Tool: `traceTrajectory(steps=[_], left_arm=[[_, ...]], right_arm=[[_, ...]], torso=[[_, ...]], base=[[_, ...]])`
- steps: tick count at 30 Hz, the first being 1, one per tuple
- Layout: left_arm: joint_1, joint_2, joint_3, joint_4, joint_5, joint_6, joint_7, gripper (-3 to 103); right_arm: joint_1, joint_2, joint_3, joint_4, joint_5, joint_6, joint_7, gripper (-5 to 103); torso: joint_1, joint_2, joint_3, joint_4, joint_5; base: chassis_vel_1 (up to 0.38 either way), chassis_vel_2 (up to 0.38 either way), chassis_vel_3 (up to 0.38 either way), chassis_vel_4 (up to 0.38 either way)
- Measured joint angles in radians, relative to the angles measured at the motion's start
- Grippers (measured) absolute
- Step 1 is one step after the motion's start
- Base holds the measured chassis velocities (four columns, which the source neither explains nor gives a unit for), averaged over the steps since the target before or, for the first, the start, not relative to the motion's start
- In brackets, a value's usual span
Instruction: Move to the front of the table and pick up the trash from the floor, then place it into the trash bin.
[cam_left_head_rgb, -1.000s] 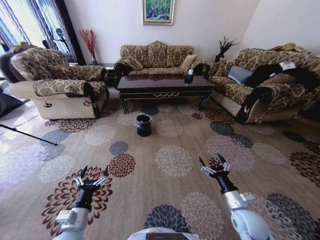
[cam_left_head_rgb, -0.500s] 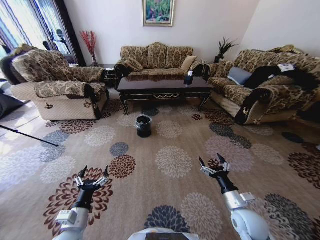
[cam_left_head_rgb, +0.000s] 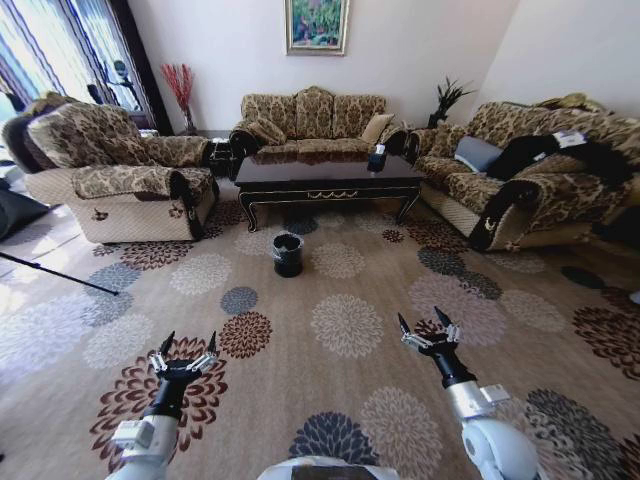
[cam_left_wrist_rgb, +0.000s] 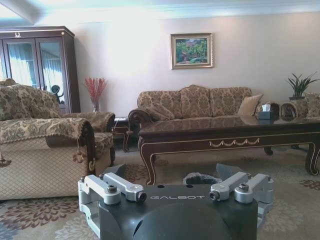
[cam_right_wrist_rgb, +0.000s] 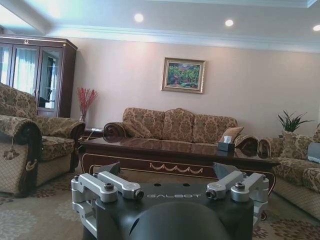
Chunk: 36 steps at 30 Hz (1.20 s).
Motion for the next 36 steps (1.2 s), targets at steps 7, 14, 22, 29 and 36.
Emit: traceTrajectory(steps=[7,14,22,29,36], left_arm=[[0.0,0.0,0.0,0.0,0.0,0.0,0.0,100],[0.0,0.0,0.0,0.0,0.0,0.0,0.0,100],[0.0,0.0,0.0,0.0,0.0,0.0,0.0,100],[0.0,0.0,0.0,0.0,0.0,0.0,0.0,100],[0.0,0.0,0.0,0.0,0.0,0.0,0.0,100]], right_arm=[[0.0,0.0,0.0,0.0,0.0,0.0,0.0,100],[0.0,0.0,0.0,0.0,0.0,0.0,0.0,100],[0.0,0.0,0.0,0.0,0.0,0.0,0.0,100],[0.0,0.0,0.0,0.0,0.0,0.0,0.0,100],[0.0,0.0,0.0,0.0,0.0,0.0,0.0,100]], torso=[[0.014,0.033,0.019,0.0,0.0],[0.025,0.057,0.032,0.0,0.0],[0.041,0.096,0.055,0.0,0.0],[0.055,0.129,0.074,0.0,0.0],[0.067,0.157,0.091,0.0,0.0]], base=[[0.0,0.0,0.0,0.0],[0.0,0.0,0.0,0.0],[0.0,0.0,0.0,0.0],[0.0,0.0,0.0,0.0],[0.0,0.0,0.0,0.0]])
